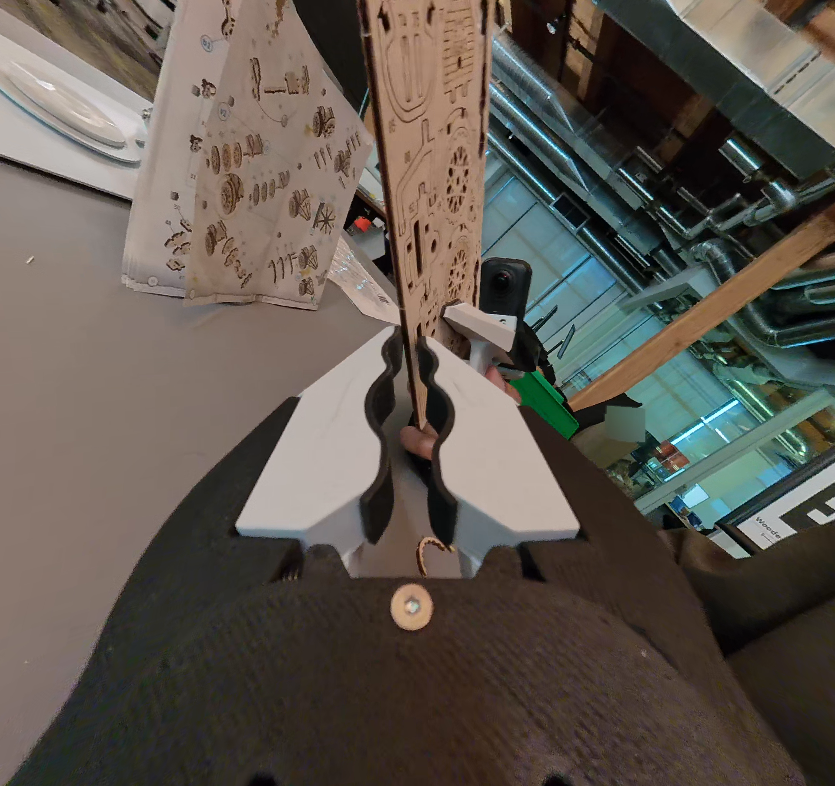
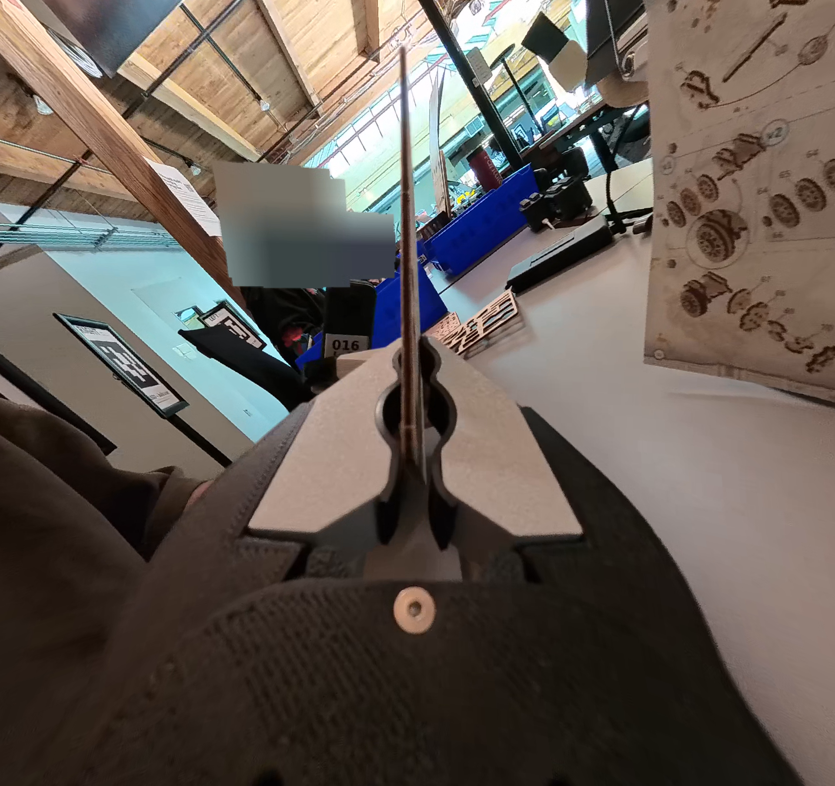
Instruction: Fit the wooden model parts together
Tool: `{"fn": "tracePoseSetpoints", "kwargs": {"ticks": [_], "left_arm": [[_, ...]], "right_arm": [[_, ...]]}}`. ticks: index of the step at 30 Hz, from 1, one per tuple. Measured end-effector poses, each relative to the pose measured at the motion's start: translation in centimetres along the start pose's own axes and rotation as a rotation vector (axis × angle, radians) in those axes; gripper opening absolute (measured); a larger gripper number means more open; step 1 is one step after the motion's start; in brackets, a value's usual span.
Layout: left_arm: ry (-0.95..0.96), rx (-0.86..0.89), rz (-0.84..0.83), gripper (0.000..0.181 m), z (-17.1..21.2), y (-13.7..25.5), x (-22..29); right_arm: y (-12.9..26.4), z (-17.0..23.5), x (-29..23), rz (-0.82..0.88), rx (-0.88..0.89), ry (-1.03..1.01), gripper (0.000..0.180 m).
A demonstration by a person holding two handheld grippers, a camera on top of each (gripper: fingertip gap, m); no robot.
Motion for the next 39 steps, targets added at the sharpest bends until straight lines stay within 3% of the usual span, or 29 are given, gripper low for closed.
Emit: {"fn": "tracePoseSetpoints", "kwargs": {"ticks": [15,20,39], "left_arm": [[-0.032,0.011,-0.071,0.006,0.14,-0.19,-0.24],[0.005,0.011,-0.022,0.017,-0.01,-0.03,-0.11],[0.071,-0.015,-0.1,0.012,0.41,-0.32,-0.85]], "right_arm": [[-0.07,0.09,0.21,0.056,-0.02,0.047,0.002],[-0.14,0.08,0.22,0.074,-0.016,0.061,0.002],[-0.51,0.7,0.38,0.104,-0.067,0.056,0.003]]}}
Point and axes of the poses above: each gripper's, where its closed fingertips meet, y back along the fingers, z out of its underside, x = y × z across the jaws, the point moved 4 cm from there along y, back along the fingers, and after that the axes turned 8 degrees about -z, right-handed, at the moved point
